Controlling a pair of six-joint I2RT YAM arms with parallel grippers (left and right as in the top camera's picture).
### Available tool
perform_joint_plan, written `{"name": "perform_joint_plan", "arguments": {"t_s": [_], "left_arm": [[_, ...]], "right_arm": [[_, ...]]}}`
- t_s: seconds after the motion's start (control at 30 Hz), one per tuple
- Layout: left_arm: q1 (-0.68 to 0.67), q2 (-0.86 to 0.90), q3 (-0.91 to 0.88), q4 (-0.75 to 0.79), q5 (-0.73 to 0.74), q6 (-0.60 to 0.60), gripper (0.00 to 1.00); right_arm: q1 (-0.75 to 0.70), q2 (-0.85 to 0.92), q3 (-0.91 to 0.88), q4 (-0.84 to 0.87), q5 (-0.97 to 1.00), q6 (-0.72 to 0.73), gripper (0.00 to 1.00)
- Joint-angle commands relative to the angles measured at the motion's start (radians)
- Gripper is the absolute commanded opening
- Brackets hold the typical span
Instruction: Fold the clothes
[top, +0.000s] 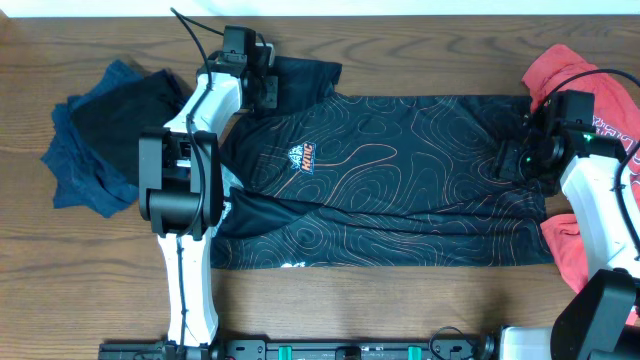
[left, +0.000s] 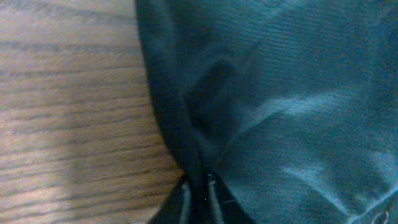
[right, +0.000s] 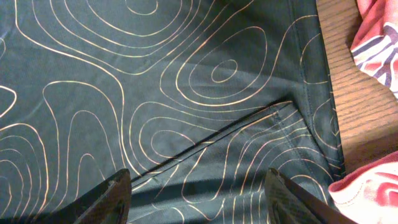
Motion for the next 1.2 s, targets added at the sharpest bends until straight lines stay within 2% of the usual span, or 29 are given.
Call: {"name": "perform_joint_plan", "arguments": {"t_s": [0.0, 0.3, 0.6, 0.87, 1.0, 1.17], "left_arm": [[0.004, 0.009, 0.016, -0.01, -0.008, -0.003, 0.06], [0.024, -0.064, 0.016, -0.084, -0.007, -0.136, 0.06], [0.028, -0.152, 0.016, -0.131, 0.023, -0.138, 0.06], [0.027, -0.157, 0.016, -0.185, 0.026, -0.161, 0.06], [0.027, -0.157, 0.016, -0.188, 0.077, -0.161, 0.06], [0.024, -0.157, 0.016, -0.188, 0.079, -0.16, 0.06]], "right_arm": [[0.012, -0.014, 0.012, 0.009, -0.007, -0.018, 0.66], [0.012, -0.011, 0.022, 0.031, 0.011, -0.03, 0.66], [0.012, 0.095, 0.134, 0.106, 0.061, -0.036, 0.67], [0.012, 0.302, 0.157, 0.455, 0.052, -0.036, 0.69], [0.011, 0.409, 0.158, 0.624, 0.056, 0.005, 0.7], [0.01, 0.499, 0.171, 0.734, 0.085, 0.034, 0.71]]}}
